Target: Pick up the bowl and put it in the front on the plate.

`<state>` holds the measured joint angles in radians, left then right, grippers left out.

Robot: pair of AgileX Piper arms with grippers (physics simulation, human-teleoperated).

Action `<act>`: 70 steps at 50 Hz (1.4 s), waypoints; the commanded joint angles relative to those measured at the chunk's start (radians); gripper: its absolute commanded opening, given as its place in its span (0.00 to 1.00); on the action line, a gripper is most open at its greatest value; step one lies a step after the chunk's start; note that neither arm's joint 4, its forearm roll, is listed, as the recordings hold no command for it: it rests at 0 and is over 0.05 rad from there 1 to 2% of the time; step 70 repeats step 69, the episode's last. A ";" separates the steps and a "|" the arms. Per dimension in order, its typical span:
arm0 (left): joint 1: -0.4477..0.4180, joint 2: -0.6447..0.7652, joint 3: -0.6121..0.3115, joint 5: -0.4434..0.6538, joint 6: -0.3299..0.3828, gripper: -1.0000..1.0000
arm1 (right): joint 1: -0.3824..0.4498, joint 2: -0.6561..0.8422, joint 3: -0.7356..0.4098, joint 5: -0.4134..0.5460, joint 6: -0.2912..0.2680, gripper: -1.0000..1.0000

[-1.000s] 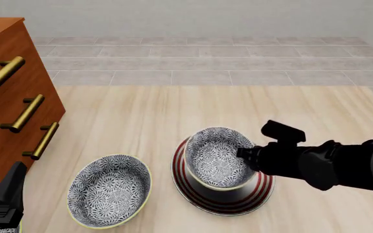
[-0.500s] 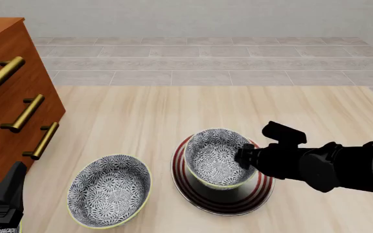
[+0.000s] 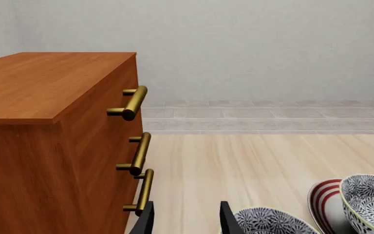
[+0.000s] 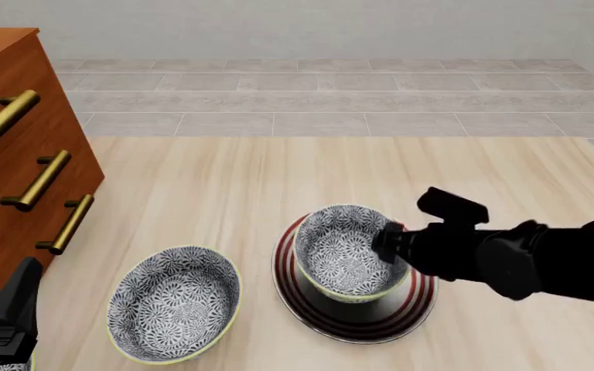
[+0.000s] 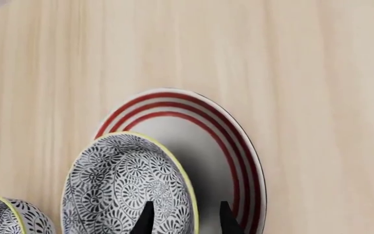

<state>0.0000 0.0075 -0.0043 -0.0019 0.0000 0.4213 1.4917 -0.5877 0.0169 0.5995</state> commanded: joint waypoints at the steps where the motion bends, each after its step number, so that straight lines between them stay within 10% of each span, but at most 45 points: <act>1: 0.000 0.000 0.000 0.000 0.000 1.00 | -0.001 -0.034 -0.023 0.043 -0.009 1.00; 38: 0.000 0.000 0.000 0.000 0.000 1.00 | -0.113 -0.215 -0.195 0.271 -0.137 1.00; 70: 0.000 0.000 0.000 0.000 0.000 1.00 | -0.192 -0.349 -0.215 0.259 -0.098 1.00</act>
